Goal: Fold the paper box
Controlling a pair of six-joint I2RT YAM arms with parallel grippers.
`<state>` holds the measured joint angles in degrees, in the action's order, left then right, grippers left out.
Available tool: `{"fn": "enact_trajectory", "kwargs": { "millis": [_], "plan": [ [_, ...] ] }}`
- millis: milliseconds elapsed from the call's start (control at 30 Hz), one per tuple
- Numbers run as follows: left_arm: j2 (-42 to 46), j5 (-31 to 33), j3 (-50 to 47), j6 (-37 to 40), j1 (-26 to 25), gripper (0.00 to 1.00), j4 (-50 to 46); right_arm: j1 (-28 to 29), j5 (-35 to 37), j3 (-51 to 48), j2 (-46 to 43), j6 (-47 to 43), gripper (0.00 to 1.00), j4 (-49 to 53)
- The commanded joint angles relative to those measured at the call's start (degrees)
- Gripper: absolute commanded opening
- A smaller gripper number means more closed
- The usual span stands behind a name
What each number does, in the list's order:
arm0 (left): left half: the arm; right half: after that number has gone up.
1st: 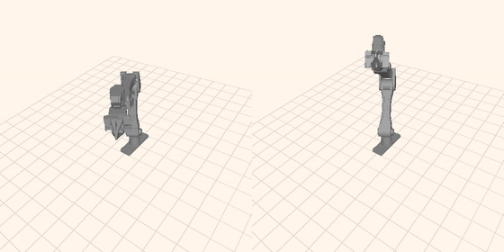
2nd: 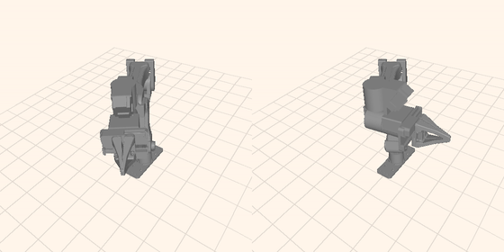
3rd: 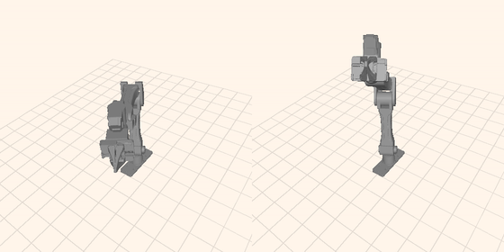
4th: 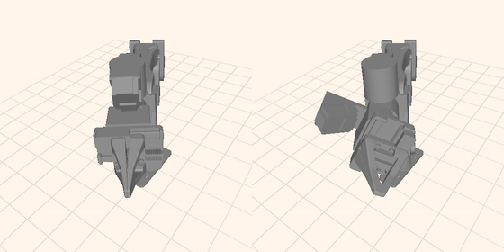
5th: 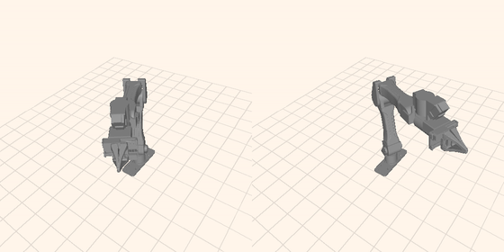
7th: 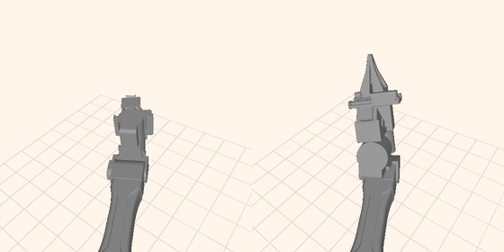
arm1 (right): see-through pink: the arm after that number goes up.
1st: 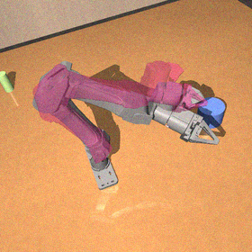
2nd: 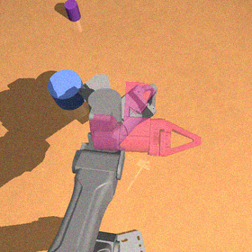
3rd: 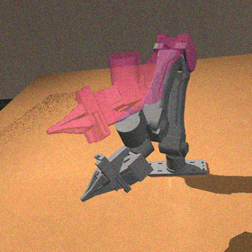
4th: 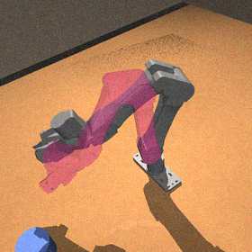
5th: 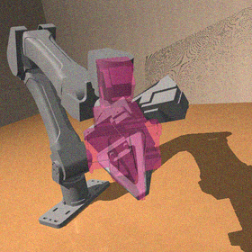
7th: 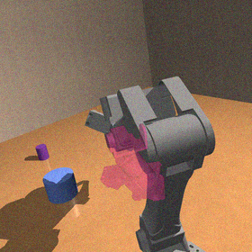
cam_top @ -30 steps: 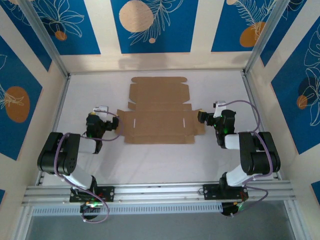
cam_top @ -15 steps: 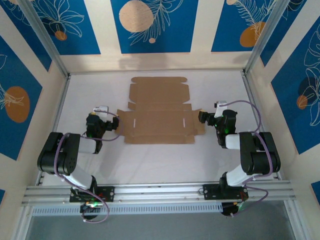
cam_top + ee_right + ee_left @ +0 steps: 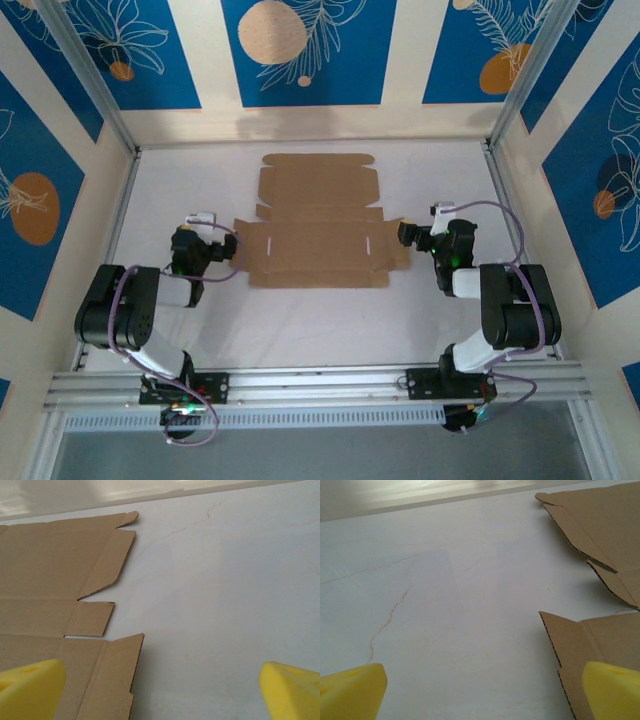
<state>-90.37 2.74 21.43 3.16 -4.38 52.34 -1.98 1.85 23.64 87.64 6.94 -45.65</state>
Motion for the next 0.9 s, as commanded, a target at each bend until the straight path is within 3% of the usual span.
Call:
{"fn": "enact_trajectory", "kwargs": {
  "millis": [0,67,233,333,467,600,633,667,733,833,867],
  "plan": [
    [1.16,-1.73,0.45,-0.01,0.91,1.0,0.0,-0.09,-1.04,-0.13,-0.69,-0.03,0.99,-1.06],
    [2.41,-0.48,0.45,-0.58,0.94,1.0,-0.8,-0.38,-0.78,-0.14,-2.01,0.62,0.99,-0.24],
    [14.27,13.15,0.37,-4.98,0.83,1.0,-10.28,2.5,7.81,12.14,-14.28,-0.32,0.99,28.75],
    [22.5,18.28,2.81,-3.53,-1.31,1.0,-13.67,6.57,10.49,20.11,-19.09,0.45,0.99,41.1],
    [29.34,14.29,10.61,4.0,-10.6,1.0,-24.29,15.9,16.18,27.59,-24.33,0.01,0.99,52.92],
    [33.54,16.09,22.95,-2.11,-22.36,1.0,-45.97,27.77,29.71,38.57,-27.01,2.63,0.99,68.87],
    [33.75,17.9,27.01,-3.12,-25.91,1.0,-53.63,28.85,29.86,42.93,-26.78,5.45,0.99,75.32],
    [33.52,20.04,30.78,-4.47,-28.67,1.0,-60.3,28.37,26.97,46.67,-26.42,8.72,0.99,80.82],
    [32.12,19.44,39.67,-14.21,-30.44,1.0,-77.39,23.68,10.34,52.2,-26.15,12.18,0.99,88.83],
    [31.59,21.59,42.19,-23.74,-30.06,1.0,-86.39,11.21,-13.61,46.78,-29.09,22.88,0.99,82.4],
    [32.68,19.5,40.64,-27.23,-29.22,1.0,-86.68,7.54,-17.27,45.05,-28.99,25.99,0.98,81.14]
  ]
}}
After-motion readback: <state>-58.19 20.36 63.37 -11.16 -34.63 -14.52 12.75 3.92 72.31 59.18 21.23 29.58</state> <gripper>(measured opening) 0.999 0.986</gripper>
